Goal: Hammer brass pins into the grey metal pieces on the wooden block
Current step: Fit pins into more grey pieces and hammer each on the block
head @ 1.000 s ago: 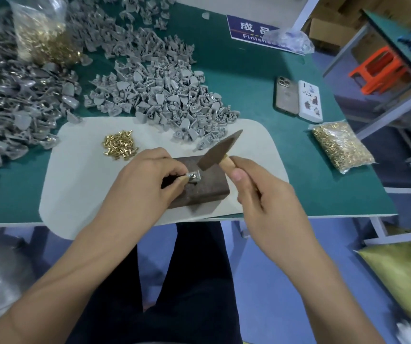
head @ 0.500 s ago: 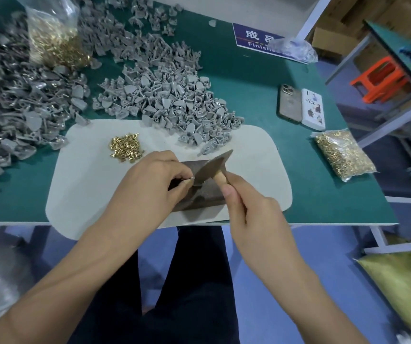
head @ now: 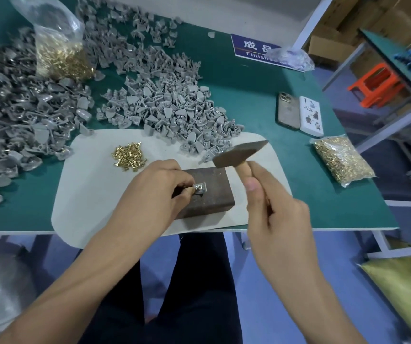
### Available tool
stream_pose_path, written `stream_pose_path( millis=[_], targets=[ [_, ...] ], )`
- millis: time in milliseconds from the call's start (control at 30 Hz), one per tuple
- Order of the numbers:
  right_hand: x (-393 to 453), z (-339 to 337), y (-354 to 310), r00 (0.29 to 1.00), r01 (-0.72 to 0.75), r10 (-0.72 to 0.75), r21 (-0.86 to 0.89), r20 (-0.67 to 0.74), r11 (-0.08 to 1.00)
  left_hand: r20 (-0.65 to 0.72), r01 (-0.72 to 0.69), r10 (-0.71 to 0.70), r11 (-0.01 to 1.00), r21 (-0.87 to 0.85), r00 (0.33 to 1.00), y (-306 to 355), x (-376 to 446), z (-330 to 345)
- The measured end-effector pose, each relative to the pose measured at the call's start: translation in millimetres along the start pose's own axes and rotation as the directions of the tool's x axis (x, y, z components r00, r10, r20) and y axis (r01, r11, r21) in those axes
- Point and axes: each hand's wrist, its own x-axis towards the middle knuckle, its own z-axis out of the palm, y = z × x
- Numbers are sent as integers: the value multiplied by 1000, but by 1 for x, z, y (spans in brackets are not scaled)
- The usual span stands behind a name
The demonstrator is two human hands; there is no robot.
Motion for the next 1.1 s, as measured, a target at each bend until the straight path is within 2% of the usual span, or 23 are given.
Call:
stream_pose_path(
  millis=[67, 133, 200, 300, 400, 433, 533, 600, 667, 833, 933, 967, 1033, 1100],
  targets=[
    [-3, 8, -3, 997, -20, 21, -24, 74, 1000, -7, -1, 1, 1000, -2, 1000, -1, 0, 0],
    [-6, 10, 2, 981, -33, 57, -130, 185, 991, -10, -6, 6, 1000, -6, 1000, -1, 0, 0],
    [-3, 5, 6, 989, -37, 53, -119, 138, 992, -5, -5, 5, 1000, -13, 1000, -1, 0, 0],
    [-3, 8, 5, 996, -74, 70, 62, 60, 995, 2, 0, 0, 1000, -13, 1000, -2, 0, 0],
    [-2, 11, 10, 973, -78, 89, -60, 212, 995, -3, 6, -6, 1000, -18, 1000, -2, 0, 0],
    [0, 8, 15, 971, -72, 92, -96, 222, 993, -2, 7, -7, 1000, -22, 1000, -2, 0, 0],
    [9, 1, 31, 984, -154, 162, -91, 77, 984, 10, 16, -15, 999, -34, 1000, -1, 0, -2],
    [16, 4, 41, 979, -201, 203, -211, -11, 957, 12, 20, -20, 999, -42, 1000, -2, -1, -2],
    [21, 10, 54, 973, -227, 227, -346, -42, 910, 15, 21, -21, 998, -52, 1000, -2, -1, -2],
    [24, 27, 65, 950, -303, 307, -390, -53, 870, 13, 37, -36, 996, -79, 999, -2, -1, -1],
    [25, 31, 62, 968, -245, 240, -459, -70, 854, -2, 31, -31, 996, -86, 1000, -4, -2, 0],
    [26, 32, 60, 976, -216, 204, -405, -75, 888, -18, 26, -27, 997, -75, 999, -3, -3, 2],
    [30, 34, 47, 993, -96, 81, -183, -88, 979, -70, 19, -23, 998, -57, 997, -2, -6, 4],
    [34, 41, 26, 995, 74, -76, -35, -66, 997, -115, 15, -23, 997, -69, 993, -1, -10, 5]
  ],
)
